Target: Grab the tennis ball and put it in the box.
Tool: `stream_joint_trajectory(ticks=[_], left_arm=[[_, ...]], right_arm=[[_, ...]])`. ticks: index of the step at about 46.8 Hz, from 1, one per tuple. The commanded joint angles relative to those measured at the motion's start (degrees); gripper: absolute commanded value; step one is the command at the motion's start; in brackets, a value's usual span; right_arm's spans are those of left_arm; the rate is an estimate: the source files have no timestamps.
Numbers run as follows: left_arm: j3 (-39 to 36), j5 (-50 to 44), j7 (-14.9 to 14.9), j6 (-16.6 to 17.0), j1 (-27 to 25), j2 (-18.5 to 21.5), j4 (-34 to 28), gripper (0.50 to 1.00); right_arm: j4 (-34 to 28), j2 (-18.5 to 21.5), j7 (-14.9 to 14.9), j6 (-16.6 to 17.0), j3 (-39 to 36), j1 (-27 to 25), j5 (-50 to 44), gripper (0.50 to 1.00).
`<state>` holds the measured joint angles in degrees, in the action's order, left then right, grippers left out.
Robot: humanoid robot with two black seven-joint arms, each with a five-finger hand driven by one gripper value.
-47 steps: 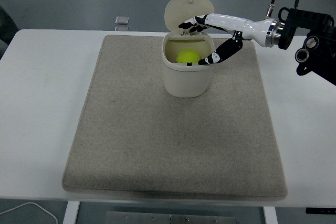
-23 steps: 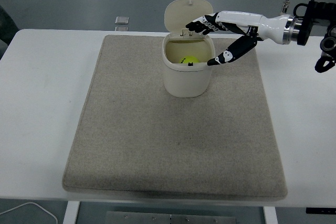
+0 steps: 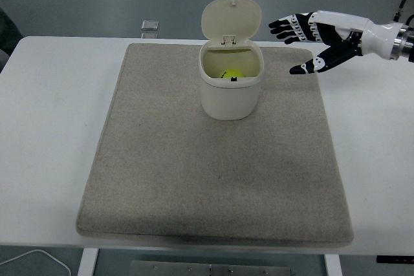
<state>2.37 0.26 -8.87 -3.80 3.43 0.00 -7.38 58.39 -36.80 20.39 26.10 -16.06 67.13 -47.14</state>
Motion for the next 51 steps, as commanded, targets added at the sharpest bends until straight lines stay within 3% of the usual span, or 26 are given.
stream_joint_trajectory(ticks=[1,11,14,21,33,51], left_arm=[[0.00,0.00,0.00,0.02,0.00,0.00,0.00,0.992],[0.00,0.00,0.00,0.02,0.00,0.00,0.00,0.992],[0.00,0.00,0.00,0.02,0.00,0.00,0.00,0.992],[0.00,0.00,0.00,0.02,0.00,0.00,0.00,0.992],[0.00,0.00,0.00,0.02,0.00,0.00,0.00,0.992],[0.00,0.00,0.08,0.02,0.00,0.00,0.00,0.992]], right_arm=[[-1.61,0.41,0.00,-2.45,-0.20,-1.91,2.40,0.926],[-6.44,4.98,-0.09,-12.55,-0.37,-5.60,14.78,0.926],[-8.20,6.56,-0.18,-14.14,-0.29,-6.04,18.48,0.926],[-8.82,7.09,-3.08,-14.93,-0.37,-6.83,23.32,0.926],[-12.16,11.48,-6.33,-15.64,-0.46,-7.27,36.14,0.926],[-18.40,15.97,-6.77,-15.90,-0.64,-8.50,54.52,0.928]])
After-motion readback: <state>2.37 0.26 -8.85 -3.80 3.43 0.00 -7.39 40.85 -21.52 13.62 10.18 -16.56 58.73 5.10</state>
